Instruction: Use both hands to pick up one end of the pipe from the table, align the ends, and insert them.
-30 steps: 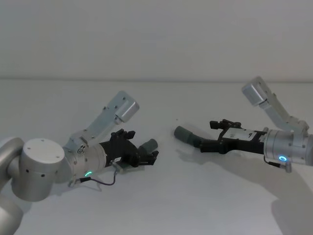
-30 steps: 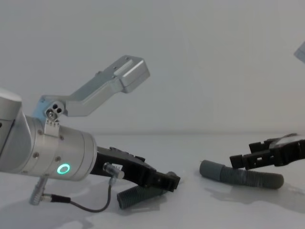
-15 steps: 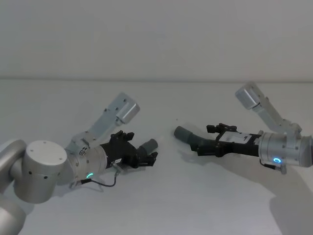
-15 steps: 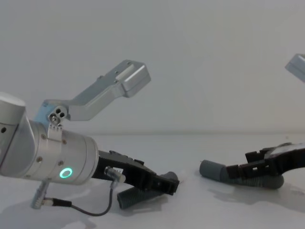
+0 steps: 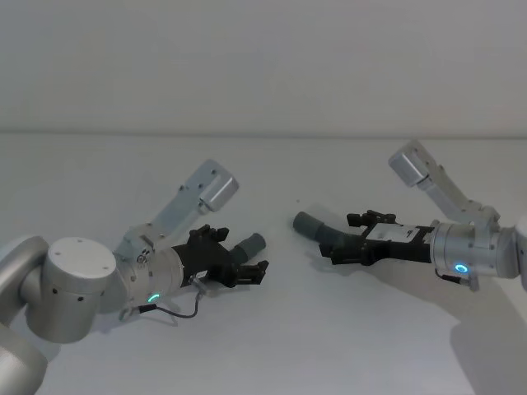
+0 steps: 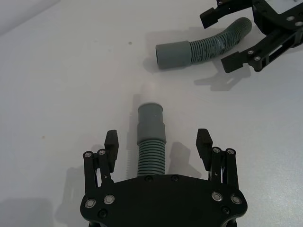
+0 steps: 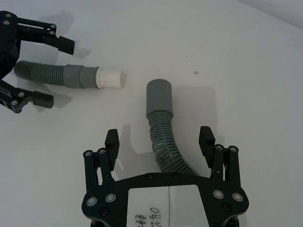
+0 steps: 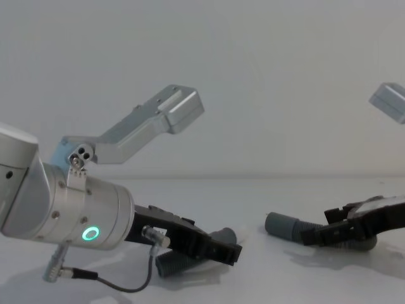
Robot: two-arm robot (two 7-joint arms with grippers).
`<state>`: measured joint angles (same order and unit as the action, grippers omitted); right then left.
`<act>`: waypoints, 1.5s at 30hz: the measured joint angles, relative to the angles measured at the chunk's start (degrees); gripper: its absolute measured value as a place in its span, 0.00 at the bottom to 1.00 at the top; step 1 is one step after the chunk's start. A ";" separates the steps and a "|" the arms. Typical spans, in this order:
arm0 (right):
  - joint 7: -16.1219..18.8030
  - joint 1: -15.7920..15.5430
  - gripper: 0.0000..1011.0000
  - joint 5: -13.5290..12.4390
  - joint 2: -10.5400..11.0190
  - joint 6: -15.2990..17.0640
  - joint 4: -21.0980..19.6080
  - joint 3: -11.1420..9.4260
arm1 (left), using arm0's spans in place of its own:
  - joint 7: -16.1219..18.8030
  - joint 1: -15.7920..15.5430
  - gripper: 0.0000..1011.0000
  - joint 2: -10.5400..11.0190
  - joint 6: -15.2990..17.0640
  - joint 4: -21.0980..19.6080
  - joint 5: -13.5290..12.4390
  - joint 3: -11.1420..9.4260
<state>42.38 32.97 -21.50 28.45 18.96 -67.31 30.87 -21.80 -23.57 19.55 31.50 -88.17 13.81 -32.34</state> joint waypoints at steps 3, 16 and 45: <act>0.01 0.28 0.99 0.10 -0.10 -0.15 0.32 0.25 | -0.24 0.04 0.99 -0.04 0.26 -0.01 -0.06 0.02; 0.14 1.62 0.99 0.31 -0.31 -0.42 1.67 1.58 | -0.78 0.15 0.99 -0.06 1.72 -0.16 -0.57 0.20; -0.08 2.57 0.98 -0.48 -0.07 0.54 2.50 3.11 | -0.75 0.01 0.99 -0.33 3.31 0.76 -2.34 0.68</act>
<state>42.30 35.53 -21.97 28.38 19.49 -64.81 33.98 -22.56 -23.56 19.23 34.80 -87.41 11.47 -31.66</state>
